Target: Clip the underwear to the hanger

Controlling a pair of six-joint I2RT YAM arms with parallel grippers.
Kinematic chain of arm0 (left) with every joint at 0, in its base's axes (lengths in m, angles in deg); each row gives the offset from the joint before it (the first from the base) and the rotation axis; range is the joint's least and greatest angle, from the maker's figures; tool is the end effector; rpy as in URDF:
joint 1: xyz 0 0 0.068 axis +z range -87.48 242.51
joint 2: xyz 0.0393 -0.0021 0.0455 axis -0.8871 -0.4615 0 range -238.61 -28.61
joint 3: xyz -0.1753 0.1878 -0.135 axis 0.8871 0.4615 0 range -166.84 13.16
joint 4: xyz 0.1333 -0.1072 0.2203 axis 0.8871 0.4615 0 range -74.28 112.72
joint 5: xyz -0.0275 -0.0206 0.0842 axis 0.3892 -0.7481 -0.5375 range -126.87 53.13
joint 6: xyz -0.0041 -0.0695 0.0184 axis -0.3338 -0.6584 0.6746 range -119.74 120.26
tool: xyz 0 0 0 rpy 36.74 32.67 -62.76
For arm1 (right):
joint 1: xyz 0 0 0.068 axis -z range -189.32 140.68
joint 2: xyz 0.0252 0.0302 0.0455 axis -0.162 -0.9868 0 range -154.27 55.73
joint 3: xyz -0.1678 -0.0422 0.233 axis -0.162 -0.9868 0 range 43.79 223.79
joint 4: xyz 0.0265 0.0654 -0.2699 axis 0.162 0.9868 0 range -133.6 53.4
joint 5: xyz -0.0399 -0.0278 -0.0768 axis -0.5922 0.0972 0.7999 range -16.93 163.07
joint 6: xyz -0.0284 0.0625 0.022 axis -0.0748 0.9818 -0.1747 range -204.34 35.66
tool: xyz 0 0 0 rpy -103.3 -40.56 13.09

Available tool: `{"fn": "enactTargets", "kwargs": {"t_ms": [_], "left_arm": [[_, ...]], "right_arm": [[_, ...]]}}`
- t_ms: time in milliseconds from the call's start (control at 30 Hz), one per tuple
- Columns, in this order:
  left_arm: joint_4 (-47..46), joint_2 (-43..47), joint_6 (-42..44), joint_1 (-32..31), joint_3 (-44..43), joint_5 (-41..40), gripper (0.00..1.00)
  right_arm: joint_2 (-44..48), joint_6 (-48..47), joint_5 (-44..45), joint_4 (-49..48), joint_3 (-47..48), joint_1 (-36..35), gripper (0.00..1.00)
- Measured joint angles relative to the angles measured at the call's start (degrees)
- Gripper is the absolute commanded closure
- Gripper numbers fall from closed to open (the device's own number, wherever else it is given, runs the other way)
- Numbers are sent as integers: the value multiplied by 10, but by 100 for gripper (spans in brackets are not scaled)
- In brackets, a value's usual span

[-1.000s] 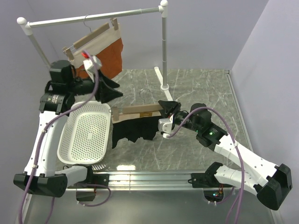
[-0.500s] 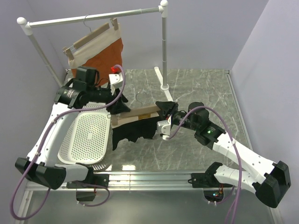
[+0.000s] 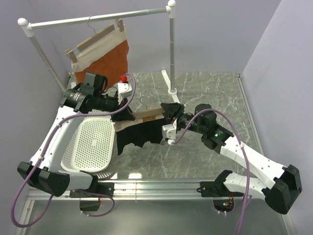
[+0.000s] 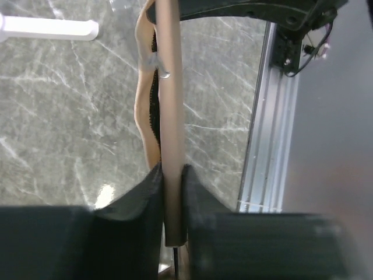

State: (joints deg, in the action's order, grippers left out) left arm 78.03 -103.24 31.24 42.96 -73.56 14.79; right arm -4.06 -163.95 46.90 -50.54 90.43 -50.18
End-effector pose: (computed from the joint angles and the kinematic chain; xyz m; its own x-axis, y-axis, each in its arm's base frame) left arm 0.2307 -0.1316 0.4140 -0.2706 0.4350 -0.8588 0.9562 0.2247 -0.1875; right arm 0.1909 0.2000 0.3418 0.8890 -0.3982 -0.2262 -0.2462 0.0009 -0.9692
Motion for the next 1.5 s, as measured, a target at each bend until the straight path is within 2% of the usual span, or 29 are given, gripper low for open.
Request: {"fn": "enactTargets", "kwargs": {"t_ms": [67, 100, 133, 167, 200, 233, 300, 500, 800, 1033, 1300, 1500], "left_arm": [[-3, 0, -6, 3, -1, -5, 100], [-5, 0, -11, 4, -2, -5, 100], [-6, -1, -18, 7, -2, -6, 100], [-11, -1, -26, 7, -2, -9, 100], [-17, -1, -35, 7, -2, -11, 100], [-24, -1, -45, 6, -1, -10, 100], [-41, -1, -70, 3, -1, -15, 100], [-85, -18, -149, 14, -21, -45, 100], [-68, -68, -211, 110, -92, -124, 100], [-83, -79, -313, 106, -184, -192, 100], [-200, -104, -441, 84, -233, -284, 100], [-246, -165, -488, 61, -294, -348, 100]], "right_arm": [[-5, -4, 1, -3, 3, 0, 98], [-8, -6, 2, -7, 4, 0, 91], [-12, -7, 3, -8, 7, 0, 80], [-16, -8, 7, -9, 10, 0, 51], [-21, -6, 13, -13, 12, 0, 32], [-24, -1, 17, -19, 13, 0, 19], [-27, -1, 28, -33, 13, 0, 5], [-7, 1, 49, -41, 12, 0, 3], [43, 73, 104, -35, 12, 5, 0], [54, 153, 155, -5, 22, 21, 0], [75, 205, 184, 21, 22, 26, 0], [87, 222, 193, 23, 22, 26, 0]]}}
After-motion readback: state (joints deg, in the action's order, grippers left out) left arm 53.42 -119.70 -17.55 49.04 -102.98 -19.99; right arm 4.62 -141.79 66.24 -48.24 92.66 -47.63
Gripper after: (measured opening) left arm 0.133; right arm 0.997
